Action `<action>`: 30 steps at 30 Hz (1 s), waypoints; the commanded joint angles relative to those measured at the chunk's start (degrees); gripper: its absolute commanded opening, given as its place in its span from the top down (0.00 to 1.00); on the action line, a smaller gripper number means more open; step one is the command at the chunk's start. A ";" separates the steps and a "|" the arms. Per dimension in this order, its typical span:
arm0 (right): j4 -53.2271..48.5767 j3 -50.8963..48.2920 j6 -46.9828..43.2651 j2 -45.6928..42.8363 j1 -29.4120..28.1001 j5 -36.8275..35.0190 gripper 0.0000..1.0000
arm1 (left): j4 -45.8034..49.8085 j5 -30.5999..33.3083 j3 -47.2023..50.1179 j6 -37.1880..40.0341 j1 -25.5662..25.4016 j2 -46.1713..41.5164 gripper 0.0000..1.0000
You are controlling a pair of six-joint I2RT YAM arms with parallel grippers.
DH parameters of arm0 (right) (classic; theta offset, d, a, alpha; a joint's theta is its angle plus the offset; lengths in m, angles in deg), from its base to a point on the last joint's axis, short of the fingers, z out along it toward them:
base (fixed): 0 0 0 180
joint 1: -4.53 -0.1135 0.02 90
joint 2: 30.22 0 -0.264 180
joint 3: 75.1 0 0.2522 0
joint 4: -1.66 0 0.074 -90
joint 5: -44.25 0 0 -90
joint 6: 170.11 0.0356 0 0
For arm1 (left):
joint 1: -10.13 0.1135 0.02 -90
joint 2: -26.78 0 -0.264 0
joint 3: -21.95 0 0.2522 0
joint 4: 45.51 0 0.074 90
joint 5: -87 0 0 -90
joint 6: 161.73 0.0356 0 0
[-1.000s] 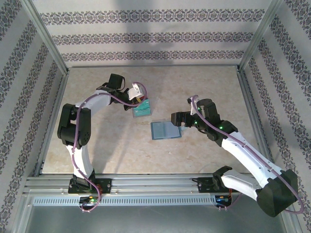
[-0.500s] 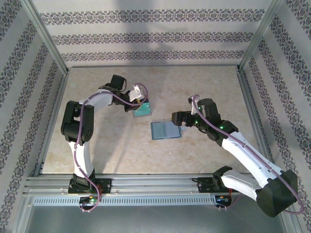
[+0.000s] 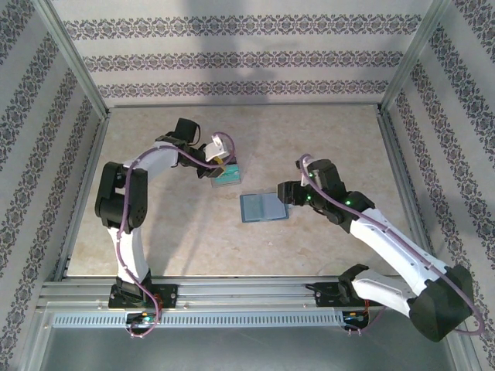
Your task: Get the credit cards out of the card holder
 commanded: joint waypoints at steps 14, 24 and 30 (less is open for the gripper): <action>-7.83 12.55 6.12 23.68 -15.36 -10.63 0.55 | -41.17 30.57 38.45 -35.98 -8.10 -32.82 0.00; -9.42 21.28 6.44 38.82 -17.12 -9.05 0.57 | -45.04 45.10 49.90 -44.42 -8.11 -44.25 0.00; -10.32 23.99 5.32 43.46 -17.20 -10.26 0.53 | -49.42 47.23 52.18 -49.52 -7.55 -43.78 0.01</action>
